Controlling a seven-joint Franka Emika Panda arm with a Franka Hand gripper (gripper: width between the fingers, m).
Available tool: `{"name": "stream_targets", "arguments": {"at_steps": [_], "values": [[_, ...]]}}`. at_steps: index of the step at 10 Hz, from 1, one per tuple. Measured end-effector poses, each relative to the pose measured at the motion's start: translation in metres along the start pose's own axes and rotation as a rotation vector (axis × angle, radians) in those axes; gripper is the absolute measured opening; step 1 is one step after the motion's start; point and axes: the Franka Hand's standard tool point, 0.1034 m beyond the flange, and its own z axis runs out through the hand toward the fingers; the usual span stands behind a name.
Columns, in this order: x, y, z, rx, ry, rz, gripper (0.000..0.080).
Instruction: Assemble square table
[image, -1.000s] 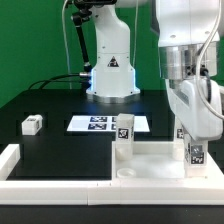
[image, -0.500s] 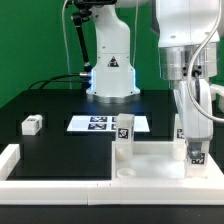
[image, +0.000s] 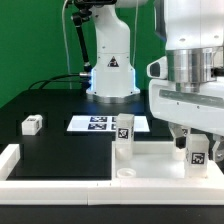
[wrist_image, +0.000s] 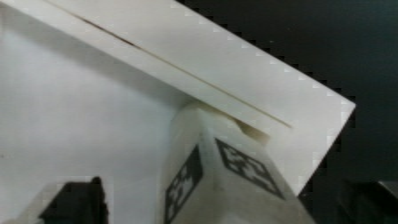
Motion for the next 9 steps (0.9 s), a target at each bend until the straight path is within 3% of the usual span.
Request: {"name": "stream_targets", "arguments": {"at_steps": [1, 3, 5, 8, 9], "values": [[0.0001, 0.0001, -0.0001, -0.002, 0.001, -0.095, 0.0649], [-0.0033, -0.006, -0.0043, -0.037, 0.026, -0.466, 0.0649], [-0.0015, -0.0084, -0.0053, -0.041, 0.029, -0.751, 0.0649], [0.0008, -0.0095, -0.0057, -0.035, 0.042, -0.782, 0.0621], [0.0008, -0.0095, -0.0057, -0.034, 0.041, -0.766, 0.0444]]}}
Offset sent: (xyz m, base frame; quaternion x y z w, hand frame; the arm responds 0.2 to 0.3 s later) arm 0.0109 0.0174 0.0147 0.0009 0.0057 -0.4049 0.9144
